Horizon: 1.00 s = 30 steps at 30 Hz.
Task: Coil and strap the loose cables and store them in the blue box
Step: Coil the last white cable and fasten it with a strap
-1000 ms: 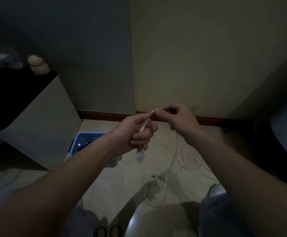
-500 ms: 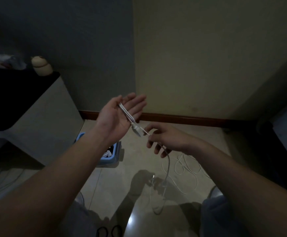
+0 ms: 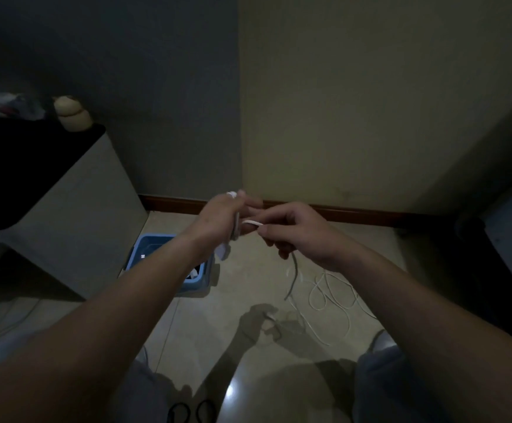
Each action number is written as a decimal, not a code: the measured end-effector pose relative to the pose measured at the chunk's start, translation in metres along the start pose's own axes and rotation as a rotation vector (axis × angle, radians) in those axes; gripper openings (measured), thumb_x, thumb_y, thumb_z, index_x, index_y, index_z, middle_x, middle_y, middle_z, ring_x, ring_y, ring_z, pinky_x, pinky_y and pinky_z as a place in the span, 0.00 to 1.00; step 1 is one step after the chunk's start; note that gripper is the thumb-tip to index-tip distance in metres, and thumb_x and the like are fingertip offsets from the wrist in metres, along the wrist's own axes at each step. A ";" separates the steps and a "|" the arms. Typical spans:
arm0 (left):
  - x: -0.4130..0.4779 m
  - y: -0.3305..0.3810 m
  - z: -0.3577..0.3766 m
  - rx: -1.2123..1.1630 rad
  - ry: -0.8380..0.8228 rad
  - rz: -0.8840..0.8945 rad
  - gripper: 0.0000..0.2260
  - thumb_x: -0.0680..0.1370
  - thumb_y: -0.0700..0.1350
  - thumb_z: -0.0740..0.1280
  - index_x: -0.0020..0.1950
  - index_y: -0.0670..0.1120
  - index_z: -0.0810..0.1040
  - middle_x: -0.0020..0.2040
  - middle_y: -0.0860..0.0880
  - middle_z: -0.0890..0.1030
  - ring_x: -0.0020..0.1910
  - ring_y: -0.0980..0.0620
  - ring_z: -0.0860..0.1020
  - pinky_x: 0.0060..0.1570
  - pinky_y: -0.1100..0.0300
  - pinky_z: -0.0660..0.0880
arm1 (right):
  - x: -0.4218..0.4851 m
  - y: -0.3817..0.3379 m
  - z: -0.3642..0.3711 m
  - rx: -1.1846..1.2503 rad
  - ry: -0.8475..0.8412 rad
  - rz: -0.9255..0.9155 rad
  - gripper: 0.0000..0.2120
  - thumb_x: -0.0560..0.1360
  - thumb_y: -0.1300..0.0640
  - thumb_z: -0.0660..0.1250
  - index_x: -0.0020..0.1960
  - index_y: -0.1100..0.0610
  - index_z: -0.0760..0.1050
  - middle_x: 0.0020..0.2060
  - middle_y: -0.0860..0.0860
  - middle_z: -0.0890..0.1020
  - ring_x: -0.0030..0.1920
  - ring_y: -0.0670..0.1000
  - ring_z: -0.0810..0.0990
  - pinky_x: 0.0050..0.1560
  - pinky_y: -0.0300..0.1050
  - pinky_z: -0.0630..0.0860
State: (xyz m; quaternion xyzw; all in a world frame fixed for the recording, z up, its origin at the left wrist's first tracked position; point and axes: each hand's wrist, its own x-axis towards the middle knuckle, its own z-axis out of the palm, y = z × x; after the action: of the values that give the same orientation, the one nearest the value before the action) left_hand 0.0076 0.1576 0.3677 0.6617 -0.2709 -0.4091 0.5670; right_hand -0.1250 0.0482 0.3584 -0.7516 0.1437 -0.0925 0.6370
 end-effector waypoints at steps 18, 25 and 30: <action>-0.008 0.006 -0.002 -0.506 -0.568 -0.243 0.16 0.82 0.51 0.55 0.39 0.47 0.74 0.22 0.55 0.62 0.17 0.58 0.54 0.24 0.64 0.64 | 0.011 0.010 -0.016 -0.136 0.373 -0.016 0.06 0.79 0.59 0.69 0.43 0.57 0.76 0.33 0.49 0.76 0.30 0.44 0.72 0.34 0.39 0.69; -0.008 0.015 -0.011 -0.847 -0.368 -0.094 0.21 0.84 0.52 0.54 0.39 0.45 0.78 0.27 0.53 0.70 0.19 0.58 0.65 0.30 0.65 0.71 | 0.005 0.020 -0.014 -0.115 0.007 0.332 0.10 0.84 0.56 0.58 0.45 0.55 0.72 0.31 0.51 0.75 0.29 0.49 0.73 0.32 0.41 0.74; 0.003 0.013 -0.034 -0.878 -0.022 0.086 0.23 0.81 0.61 0.59 0.56 0.41 0.78 0.44 0.46 0.83 0.40 0.50 0.82 0.45 0.57 0.78 | 0.003 0.023 -0.009 -0.223 -0.191 0.398 0.08 0.83 0.55 0.60 0.50 0.54 0.77 0.33 0.50 0.75 0.32 0.49 0.73 0.35 0.44 0.74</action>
State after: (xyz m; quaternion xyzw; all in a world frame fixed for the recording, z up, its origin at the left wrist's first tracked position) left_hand 0.0389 0.1706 0.3801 0.3419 -0.1046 -0.4685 0.8079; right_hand -0.1274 0.0352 0.3374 -0.7796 0.2374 0.1228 0.5664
